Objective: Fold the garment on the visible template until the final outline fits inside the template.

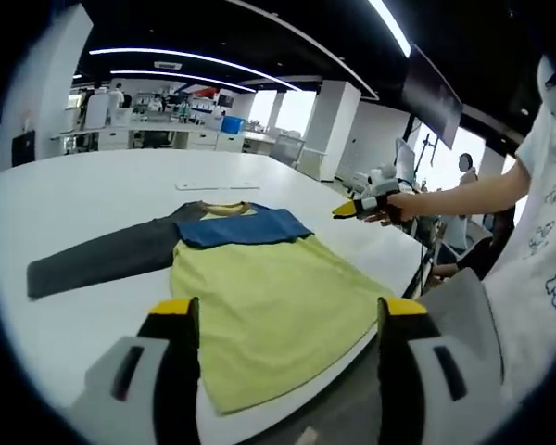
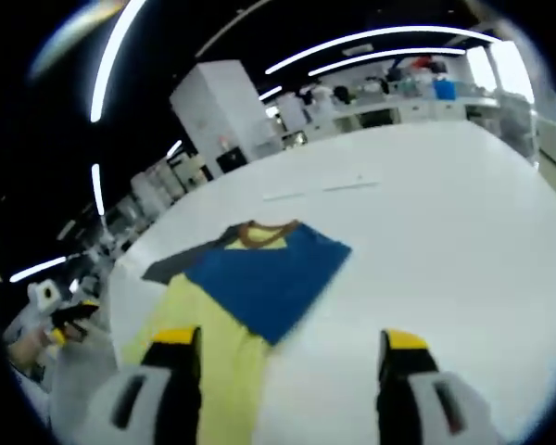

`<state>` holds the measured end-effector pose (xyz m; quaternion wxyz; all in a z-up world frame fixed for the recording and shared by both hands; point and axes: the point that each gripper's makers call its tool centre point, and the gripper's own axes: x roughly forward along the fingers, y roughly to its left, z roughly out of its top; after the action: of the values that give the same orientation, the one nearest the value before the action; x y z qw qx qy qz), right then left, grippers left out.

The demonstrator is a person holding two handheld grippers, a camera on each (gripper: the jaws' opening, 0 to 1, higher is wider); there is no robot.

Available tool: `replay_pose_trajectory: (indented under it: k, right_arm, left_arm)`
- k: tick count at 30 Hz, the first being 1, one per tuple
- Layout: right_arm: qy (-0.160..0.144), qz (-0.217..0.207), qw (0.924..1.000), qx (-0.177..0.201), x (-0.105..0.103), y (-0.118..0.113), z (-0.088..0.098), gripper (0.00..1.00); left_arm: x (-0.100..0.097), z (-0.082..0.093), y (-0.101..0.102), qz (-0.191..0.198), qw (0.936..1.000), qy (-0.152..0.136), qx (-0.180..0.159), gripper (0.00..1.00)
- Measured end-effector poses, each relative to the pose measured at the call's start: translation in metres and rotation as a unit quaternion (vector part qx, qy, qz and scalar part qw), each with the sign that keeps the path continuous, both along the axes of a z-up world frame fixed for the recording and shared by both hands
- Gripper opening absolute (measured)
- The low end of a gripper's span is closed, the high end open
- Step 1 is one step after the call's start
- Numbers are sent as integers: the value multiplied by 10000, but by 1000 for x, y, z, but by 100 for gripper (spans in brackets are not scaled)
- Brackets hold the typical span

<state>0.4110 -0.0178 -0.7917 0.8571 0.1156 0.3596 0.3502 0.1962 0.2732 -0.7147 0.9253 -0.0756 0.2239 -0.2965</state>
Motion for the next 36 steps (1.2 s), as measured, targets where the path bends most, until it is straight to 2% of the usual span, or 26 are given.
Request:
replay_pose_trajectory:
  k: [4,9,12,15,19,22,23,30,32,34,36]
  right_arm:
    - [192,62,9997,164,-1,11,-8,55]
    - [337,169,9990,248,3,29,-23,50]
    - [455,229,9981,338,4,38,-28,43]
    - [540,180,9977,374,7,42,-31,37]
    - [786,68,9956,497,6,44,-39,24]
    - [957,-83,9922,801,1,50,-34,18]
    - [1020,-88,9916,795,0,51,-36,15]
    - [1134,-361,9894,830,4,47,-41,0]
    - [1167,-473,9885,834,6,45,-41,0]
    - [1004,-514,9911,711,12,40,-42,0]
    - [991,-611,9909,680,14,37,-41,0]
  left_arm:
    - [0,0,0,65,10000,-11,5,75]
    - [-3,2,3,138,9999,-7,49,75]
    - [-2,3,7,201,9998,-12,61,75]
    - [-2,3,9,242,9997,-5,67,74]
    - [-2,1,10,255,9997,30,51,74]
    - [-2,-2,11,238,9997,55,77,74]
    - [-2,-4,12,239,9996,74,96,74]
    - [-3,-7,9,225,9996,122,112,73]
    - [-2,-8,10,227,9996,130,102,73]
    - [-2,-8,10,223,9996,131,105,73]
    - [-1,-8,12,224,9996,136,106,73]
